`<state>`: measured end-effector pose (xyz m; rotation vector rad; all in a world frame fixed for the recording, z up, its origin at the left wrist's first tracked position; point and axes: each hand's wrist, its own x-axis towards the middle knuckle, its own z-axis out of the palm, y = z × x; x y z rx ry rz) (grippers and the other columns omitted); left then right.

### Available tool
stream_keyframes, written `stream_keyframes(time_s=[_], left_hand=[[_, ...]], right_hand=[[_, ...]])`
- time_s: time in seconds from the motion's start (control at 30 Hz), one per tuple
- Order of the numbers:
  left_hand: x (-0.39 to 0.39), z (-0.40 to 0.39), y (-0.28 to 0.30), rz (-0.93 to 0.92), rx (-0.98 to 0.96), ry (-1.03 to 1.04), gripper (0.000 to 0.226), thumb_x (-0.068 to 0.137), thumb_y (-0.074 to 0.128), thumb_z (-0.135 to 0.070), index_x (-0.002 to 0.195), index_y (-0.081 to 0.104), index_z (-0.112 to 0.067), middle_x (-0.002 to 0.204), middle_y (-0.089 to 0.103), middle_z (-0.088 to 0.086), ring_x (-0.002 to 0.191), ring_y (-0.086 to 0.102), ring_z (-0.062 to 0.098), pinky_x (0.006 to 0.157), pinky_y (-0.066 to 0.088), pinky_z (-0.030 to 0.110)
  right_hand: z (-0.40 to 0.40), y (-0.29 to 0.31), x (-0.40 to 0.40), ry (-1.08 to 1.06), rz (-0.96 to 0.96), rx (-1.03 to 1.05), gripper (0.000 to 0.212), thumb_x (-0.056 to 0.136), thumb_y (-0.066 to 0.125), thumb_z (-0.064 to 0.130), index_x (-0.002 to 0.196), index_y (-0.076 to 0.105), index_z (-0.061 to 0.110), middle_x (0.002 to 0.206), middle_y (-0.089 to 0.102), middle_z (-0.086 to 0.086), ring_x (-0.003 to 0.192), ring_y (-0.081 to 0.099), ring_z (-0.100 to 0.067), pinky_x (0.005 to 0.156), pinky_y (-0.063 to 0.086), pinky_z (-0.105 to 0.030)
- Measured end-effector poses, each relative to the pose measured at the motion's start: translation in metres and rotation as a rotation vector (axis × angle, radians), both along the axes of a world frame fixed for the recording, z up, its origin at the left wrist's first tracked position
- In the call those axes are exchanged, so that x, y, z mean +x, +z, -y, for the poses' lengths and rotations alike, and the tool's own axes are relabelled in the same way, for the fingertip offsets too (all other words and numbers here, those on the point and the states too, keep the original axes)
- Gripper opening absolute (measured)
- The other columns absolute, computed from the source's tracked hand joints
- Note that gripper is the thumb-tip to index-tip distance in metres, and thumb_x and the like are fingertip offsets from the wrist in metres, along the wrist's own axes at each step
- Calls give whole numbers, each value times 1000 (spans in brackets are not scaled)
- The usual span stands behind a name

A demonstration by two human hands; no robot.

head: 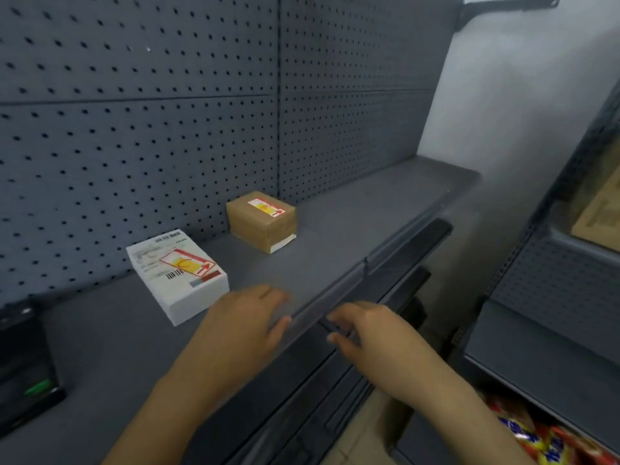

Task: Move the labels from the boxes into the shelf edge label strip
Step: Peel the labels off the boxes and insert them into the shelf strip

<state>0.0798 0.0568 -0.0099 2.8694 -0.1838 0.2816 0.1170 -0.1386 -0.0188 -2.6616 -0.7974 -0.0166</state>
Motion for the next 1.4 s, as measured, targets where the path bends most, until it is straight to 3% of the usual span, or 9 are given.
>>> stream_keyframes(time_s=[0.3, 0.53, 0.6, 0.73, 0.83, 1.0, 1.17, 1.33, 1.4], left_hand=[[75, -35, -11, 52, 42, 164, 34, 93, 46, -38, 126, 50, -30, 122, 58, -5, 107, 55, 16, 92, 44, 31], [119, -48, -5, 72, 94, 230, 29, 88, 56, -37, 115, 59, -28, 106, 64, -6, 94, 62, 18, 80, 48, 35], [124, -52, -6, 66, 119, 267, 25, 82, 64, -36, 106, 63, -29, 94, 67, -7, 82, 65, 16, 71, 52, 33], [136, -53, -10, 105, 124, 344, 19, 76, 68, -34, 95, 66, -28, 82, 68, -8, 69, 65, 12, 61, 54, 29], [142, -49, -8, 115, 131, 420, 26, 80, 44, -39, 92, 65, -30, 79, 66, -10, 67, 64, 11, 60, 54, 27], [151, -45, 0, 111, 127, 549, 33, 80, 37, -41, 91, 65, -28, 81, 66, -9, 70, 64, 15, 63, 54, 29], [149, -33, 3, 85, 117, 678, 36, 80, 36, -41, 94, 66, -26, 86, 69, -7, 72, 66, 16, 66, 54, 30], [145, -24, 9, 65, 146, 782, 25, 78, 54, -35, 94, 69, -23, 86, 70, -4, 70, 66, 20, 66, 53, 34], [145, -21, 9, 66, 148, 811, 26, 78, 54, -34, 96, 68, -22, 89, 70, -2, 74, 66, 23, 70, 53, 38]], right_hand=[[-44, -33, 107, 68, -72, 175, 24, 89, 60, 33, 112, 62, 30, 110, 62, 9, 98, 57, -6, 88, 49, -26], [-94, -13, 192, 86, 12, 335, 13, 87, 63, 22, 98, 69, 23, 92, 60, 9, 81, 55, -3, 70, 44, -13], [-114, -2, 214, 83, 38, 356, 16, 89, 61, 28, 101, 68, 21, 96, 60, 6, 86, 56, -8, 72, 48, -19], [-157, 10, 256, 45, 95, 110, 46, 89, 53, 51, 110, 62, 12, 108, 58, -9, 103, 52, -26, 81, 47, -36], [-177, 11, 275, 47, 51, -23, 57, 86, 54, 56, 115, 59, 7, 118, 54, -14, 111, 47, -32, 88, 42, -38], [-191, 8, 299, 116, -211, 27, 47, 76, 66, 50, 104, 66, 12, 109, 64, -11, 96, 60, -32, 85, 52, -39], [-188, 22, 302, 165, -362, 108, 48, 74, 77, 28, 111, 55, 9, 114, 58, -13, 91, 63, -34, 77, 57, -44], [-183, 36, 308, 246, -465, 63, 43, 78, 76, 14, 115, 57, 3, 109, 59, -13, 82, 54, -22, 48, 42, -25], [-181, 36, 309, 248, -393, 27, 38, 76, 78, 24, 105, 61, 6, 98, 63, -9, 85, 60, -23, 58, 46, -25]])
